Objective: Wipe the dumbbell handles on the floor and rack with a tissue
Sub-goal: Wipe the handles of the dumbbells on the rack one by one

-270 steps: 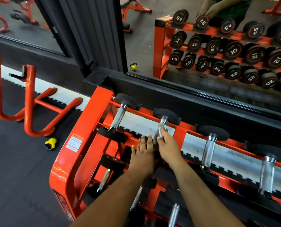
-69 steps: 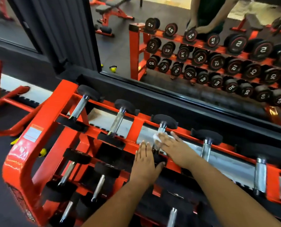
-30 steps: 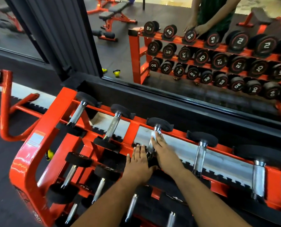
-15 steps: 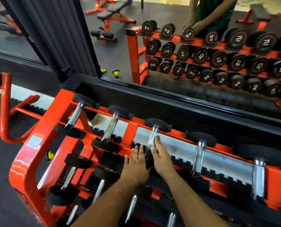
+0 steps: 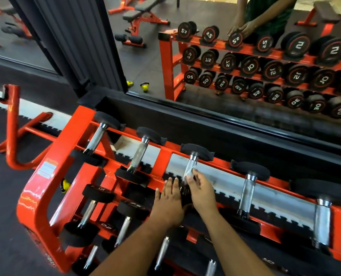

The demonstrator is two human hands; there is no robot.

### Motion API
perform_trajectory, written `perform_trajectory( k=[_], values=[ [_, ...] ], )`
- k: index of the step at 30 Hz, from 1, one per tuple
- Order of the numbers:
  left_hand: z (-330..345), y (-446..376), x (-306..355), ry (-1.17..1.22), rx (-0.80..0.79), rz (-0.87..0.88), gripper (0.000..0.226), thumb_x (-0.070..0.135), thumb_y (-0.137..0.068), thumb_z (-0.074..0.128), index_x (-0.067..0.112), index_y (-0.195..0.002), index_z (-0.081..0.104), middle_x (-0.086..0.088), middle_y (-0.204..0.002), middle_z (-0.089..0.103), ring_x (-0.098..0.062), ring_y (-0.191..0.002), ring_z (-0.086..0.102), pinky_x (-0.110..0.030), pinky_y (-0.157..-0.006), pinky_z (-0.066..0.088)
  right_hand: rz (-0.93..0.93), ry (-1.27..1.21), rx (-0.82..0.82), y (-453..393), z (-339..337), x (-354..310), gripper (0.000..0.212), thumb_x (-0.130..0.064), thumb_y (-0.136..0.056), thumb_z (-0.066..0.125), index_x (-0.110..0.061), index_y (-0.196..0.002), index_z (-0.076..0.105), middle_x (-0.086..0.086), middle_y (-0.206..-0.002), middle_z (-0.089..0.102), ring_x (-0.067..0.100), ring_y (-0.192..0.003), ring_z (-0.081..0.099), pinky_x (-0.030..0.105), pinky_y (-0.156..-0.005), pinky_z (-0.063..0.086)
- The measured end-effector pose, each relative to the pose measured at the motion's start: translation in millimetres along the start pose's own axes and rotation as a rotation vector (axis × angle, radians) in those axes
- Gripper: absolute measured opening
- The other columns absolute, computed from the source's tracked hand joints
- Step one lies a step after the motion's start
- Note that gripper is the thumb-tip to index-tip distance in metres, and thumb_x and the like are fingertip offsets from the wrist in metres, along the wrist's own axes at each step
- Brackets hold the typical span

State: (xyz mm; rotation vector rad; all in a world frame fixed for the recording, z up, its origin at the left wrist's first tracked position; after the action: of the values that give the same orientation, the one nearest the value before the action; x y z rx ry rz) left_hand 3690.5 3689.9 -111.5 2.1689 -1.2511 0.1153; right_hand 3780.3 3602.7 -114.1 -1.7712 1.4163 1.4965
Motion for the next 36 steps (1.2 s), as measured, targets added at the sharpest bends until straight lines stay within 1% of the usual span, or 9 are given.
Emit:
perform_trajectory(
  k=[2, 4, 8, 12, 16, 19, 27, 32, 36],
  values=[
    [0.3, 0.3, -0.5, -0.002, 0.02, 0.009, 0.093, 0.058, -0.101, 0.041, 0.013, -0.159, -0.015, -0.01, -0.168, -0.016, -0.024, -0.155, -0.013, -0.049, -0.125, -0.007, 0.003, -0.001, -0.024, 8.3, -2.6, 12.7, 0.038, -0.035, -0.099, 0.061, -0.023, -0.135, 0.06, -0.007, -0.131, 0.064, 0.012, -0.124, 0.058, 0.026, -0.102, 0.046],
    [0.9, 0.4, -0.6, -0.015, 0.023, 0.017, 0.092, 0.057, -0.101, 0.041, 0.013, -0.159, -0.015, -0.01, -0.168, -0.015, -0.023, -0.155, -0.013, -0.049, -0.125, -0.006, 0.023, -0.019, -0.02, 9.6, -1.1, 16.7, 0.041, -0.033, -0.097, 0.065, -0.024, -0.136, 0.057, -0.005, -0.133, 0.062, 0.009, -0.123, 0.057, 0.032, -0.106, 0.047],
    [-0.8, 2.1, -0.3, -0.029, 0.009, 0.013, 0.093, 0.06, -0.101, 0.038, 0.013, -0.159, -0.017, -0.01, -0.168, -0.017, -0.023, -0.155, -0.014, -0.049, -0.125, -0.007, 0.07, -0.04, 0.11, -8.1, 7.5, -10.8, 0.058, -0.036, -0.099, 0.061, -0.024, -0.151, 0.04, -0.004, -0.14, 0.054, 0.013, -0.124, 0.053, 0.027, -0.098, 0.043],
    [-0.5, 2.4, 0.0, -0.027, 0.022, 0.015, 0.092, 0.058, -0.102, 0.04, 0.013, -0.159, -0.016, -0.01, -0.168, -0.016, -0.022, -0.155, -0.012, -0.047, -0.125, -0.008, 0.107, -0.019, 0.182, -25.6, 13.2, -23.9, 0.047, -0.027, -0.103, 0.053, -0.021, -0.15, 0.044, 0.003, -0.141, 0.058, 0.021, -0.127, 0.055, 0.026, -0.094, 0.041],
    [2.6, 0.3, -1.9, -0.012, 0.027, 0.023, 0.089, 0.055, -0.102, 0.039, 0.013, -0.159, -0.015, -0.011, -0.168, -0.014, -0.023, -0.155, -0.013, -0.049, -0.125, -0.007, 0.023, 0.098, 0.135, -0.7, 10.7, -4.9, 0.045, -0.011, -0.104, 0.049, -0.017, -0.148, 0.048, 0.004, -0.143, 0.057, 0.019, -0.132, 0.052, 0.027, -0.106, 0.04],
    [4.9, -1.5, -3.0, 0.006, 0.048, 0.025, 0.087, 0.054, -0.102, 0.038, 0.014, -0.159, -0.014, -0.011, -0.169, -0.013, -0.024, -0.156, -0.012, -0.05, -0.125, -0.006, 0.012, 0.072, 0.063, 15.8, 8.7, 17.1, 0.043, -0.011, -0.103, 0.051, -0.018, -0.146, 0.051, 0.0, -0.146, 0.055, 0.015, -0.137, 0.047, 0.035, -0.116, 0.038],
    [1.7, 0.2, -1.9, 0.003, 0.041, 0.02, 0.094, 0.062, -0.1, 0.041, 0.015, -0.159, -0.015, -0.009, -0.168, -0.015, -0.022, -0.155, -0.014, -0.048, -0.123, -0.01, 0.259, -0.319, 0.213, -46.8, 14.5, -10.6, 0.039, -0.019, -0.104, 0.049, -0.026, -0.141, 0.054, -0.005, -0.137, 0.059, 0.019, -0.122, 0.057, 0.046, -0.107, 0.048],
    [2.9, -0.6, -3.1, -0.001, 0.035, 0.025, 0.093, 0.059, -0.101, 0.04, 0.015, -0.159, -0.017, -0.01, -0.168, -0.016, -0.022, -0.155, -0.015, -0.049, -0.124, -0.01, 0.125, 0.03, 0.09, -16.3, 13.3, 5.9, 0.039, -0.017, -0.103, 0.048, -0.023, -0.141, 0.056, -0.003, -0.135, 0.062, 0.018, -0.126, 0.057, 0.045, -0.108, 0.048],
    [4.3, -1.3, -3.6, -0.011, 0.034, 0.029, 0.092, 0.059, -0.101, 0.039, 0.015, -0.158, -0.019, -0.01, -0.168, -0.017, -0.023, -0.155, -0.017, -0.05, -0.125, -0.008, 0.109, 0.025, 0.058, -4.8, 6.3, 7.7, 0.037, -0.012, -0.102, 0.051, -0.018, -0.138, 0.059, -0.003, -0.134, 0.062, 0.017, -0.127, 0.056, 0.044, -0.11, 0.047]
  ],
)
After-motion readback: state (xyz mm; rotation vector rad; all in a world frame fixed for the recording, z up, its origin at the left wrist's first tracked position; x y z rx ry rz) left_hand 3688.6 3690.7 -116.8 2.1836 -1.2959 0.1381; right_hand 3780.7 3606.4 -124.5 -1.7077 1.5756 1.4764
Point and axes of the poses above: each hand's wrist, its own y-axis away from the middle knuckle, its own z-axis out of the palm, x = y × z, the point moved 1 cm from there along -y, towards the middle knuckle
